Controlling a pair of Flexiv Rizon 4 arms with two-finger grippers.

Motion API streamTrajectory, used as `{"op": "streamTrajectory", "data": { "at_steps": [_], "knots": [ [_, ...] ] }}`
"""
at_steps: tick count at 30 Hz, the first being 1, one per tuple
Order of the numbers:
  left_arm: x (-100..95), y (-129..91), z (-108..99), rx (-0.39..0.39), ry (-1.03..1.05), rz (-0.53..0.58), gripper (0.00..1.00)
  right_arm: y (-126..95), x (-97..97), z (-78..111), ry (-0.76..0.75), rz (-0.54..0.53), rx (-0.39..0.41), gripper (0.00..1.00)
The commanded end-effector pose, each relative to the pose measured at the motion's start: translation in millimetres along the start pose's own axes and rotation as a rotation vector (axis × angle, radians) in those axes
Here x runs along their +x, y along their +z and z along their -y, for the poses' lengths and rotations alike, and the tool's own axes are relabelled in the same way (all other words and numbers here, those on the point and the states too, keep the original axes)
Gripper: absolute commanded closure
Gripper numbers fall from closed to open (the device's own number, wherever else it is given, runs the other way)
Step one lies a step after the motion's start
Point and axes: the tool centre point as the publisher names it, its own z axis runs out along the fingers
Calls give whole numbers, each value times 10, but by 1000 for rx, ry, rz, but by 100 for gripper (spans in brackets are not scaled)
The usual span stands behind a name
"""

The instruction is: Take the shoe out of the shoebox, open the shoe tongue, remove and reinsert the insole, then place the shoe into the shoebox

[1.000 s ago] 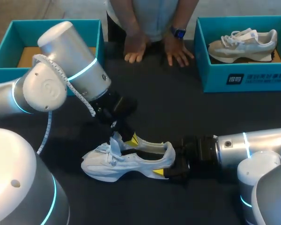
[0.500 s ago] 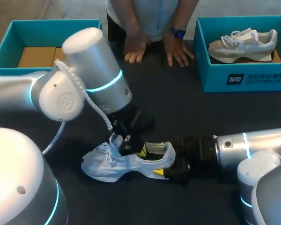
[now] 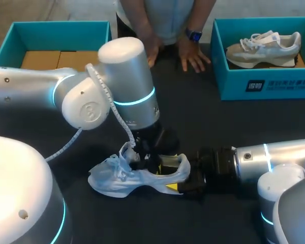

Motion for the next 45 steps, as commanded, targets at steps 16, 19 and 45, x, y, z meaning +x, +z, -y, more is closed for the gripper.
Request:
{"op": "streamTrajectory", "data": {
  "at_steps": [16,19,45],
  "knots": [
    [59,310,-149,-93,-34,69,78,10,22,-8,0,2,3,100],
    [51,362,-166,-100,-37,92,78,10,22,-8,0,2,3,100],
    [-460,589,-297,-207,-72,358,84,10,22,-8,0,2,3,100]
  ]
}}
